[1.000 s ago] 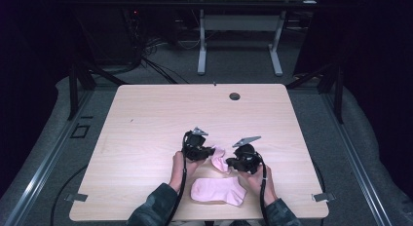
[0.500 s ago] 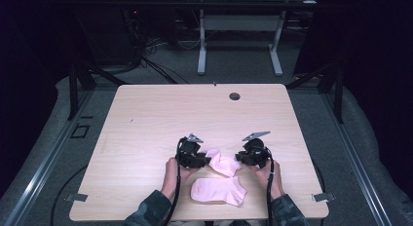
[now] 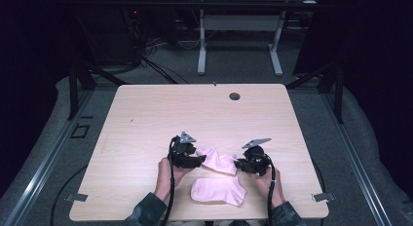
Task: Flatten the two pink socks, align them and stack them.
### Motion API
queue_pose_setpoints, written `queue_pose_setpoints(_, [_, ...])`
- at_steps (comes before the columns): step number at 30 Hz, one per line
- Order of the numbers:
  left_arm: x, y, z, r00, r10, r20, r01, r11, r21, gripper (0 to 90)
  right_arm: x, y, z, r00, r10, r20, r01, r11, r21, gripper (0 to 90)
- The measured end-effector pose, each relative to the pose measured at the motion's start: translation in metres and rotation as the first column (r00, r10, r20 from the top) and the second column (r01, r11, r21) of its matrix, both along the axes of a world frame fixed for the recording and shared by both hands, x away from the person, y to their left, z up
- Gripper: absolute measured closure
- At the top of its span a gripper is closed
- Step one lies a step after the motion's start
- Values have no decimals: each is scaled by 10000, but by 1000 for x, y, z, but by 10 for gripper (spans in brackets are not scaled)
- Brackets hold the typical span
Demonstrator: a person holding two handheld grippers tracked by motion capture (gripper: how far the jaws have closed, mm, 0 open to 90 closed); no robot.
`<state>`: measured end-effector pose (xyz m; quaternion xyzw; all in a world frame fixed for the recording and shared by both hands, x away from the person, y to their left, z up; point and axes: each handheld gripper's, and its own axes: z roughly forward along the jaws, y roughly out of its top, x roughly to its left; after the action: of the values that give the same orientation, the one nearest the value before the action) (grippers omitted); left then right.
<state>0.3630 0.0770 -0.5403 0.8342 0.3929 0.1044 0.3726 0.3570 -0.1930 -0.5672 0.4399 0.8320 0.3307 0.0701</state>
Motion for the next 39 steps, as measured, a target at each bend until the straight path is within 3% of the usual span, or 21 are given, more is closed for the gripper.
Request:
queue_pose_setpoints(3, [3, 0, -2, 9999, -76, 114, 75, 9999, 76, 446, 10, -4, 0, 9996, -284, 92, 285, 9995, -155, 742])
queue_pose_setpoints(7, [5, 6, -5, 9998, -13, 209, 8, 9997, 225, 413, 5, -14, 11, 9959, -281, 861, 312, 9989, -344, 594])
queue_pose_setpoints(9, [5, 8, -7, 9995, -113, 279, 103, 9993, 354, 393, -4, -14, 18, 9916, 143, 1285, -113, 9997, -236, 576])
queue_pose_setpoints(11, [4, 10, -9, 9990, -314, 310, 308, 9993, 200, 357, -16, -9, 22, 9829, 962, 1569, -873, 9942, -626, 576])
queue_pose_setpoints(13, [2, 11, -11, 9980, -455, 429, 441, 9985, 330, 327, -20, 0, 20, 9712, 1831, 1522, -1704, 9810, -928, 572])
queue_pose_setpoints(15, [1, 11, -12, 9970, -635, 448, 618, 9973, 392, 295, -19, 9, 14, 9669, 2235, 1235, -2051, 9679, -1454, 570])
queue_pose_setpoints(18, [-2, 12, -13, 9941, -798, 731, 763, 9958, 502, 247, -13, 14, 4, 9654, 2434, 938, -2261, 9602, -1642, 593])
queue_pose_setpoints(23, [-5, 10, -14, 9872, -1206, 1046, 1155, 9919, 530, 202, -11, 12, 0, 9690, 2174, 1171, -1990, 9683, -1513, 812])
queue_pose_setpoints(25, [-7, 7, -13, 9827, -1375, 1237, 1303, 9894, 648, 203, -9, 9, 0, 9717, 2075, 1128, -1930, 9729, -1277, 840])
queue_pose_setpoints(27, [-8, 4, -11, 9790, -1545, 1329, 1463, 9868, 691, 211, -8, 6, 2, 9769, 1931, 916, -1867, 9796, -743, 849])
queue_pose_setpoints(30, [-12, -4, -8, 9706, -1810, 1587, 1699, 9821, 812, 227, -8, 4, 13, 9791, 1837, 878, -1830, 9830, -163, 851])
queue_pose_setpoints(34, [-16, -17, -2, 9535, -2299, 1951, 2150, 9720, 945, 263, -7, 3, 40, 9825, 1688, 781, -1740, 9826, 646, 849])
queue_pose_setpoints(39, [-19, -40, 2, 9278, -2979, 2247, 2837, 9543, 937, 330, -4, 2, 58, 9876, 1484, 510, -1539, 9795, 1303, 848])
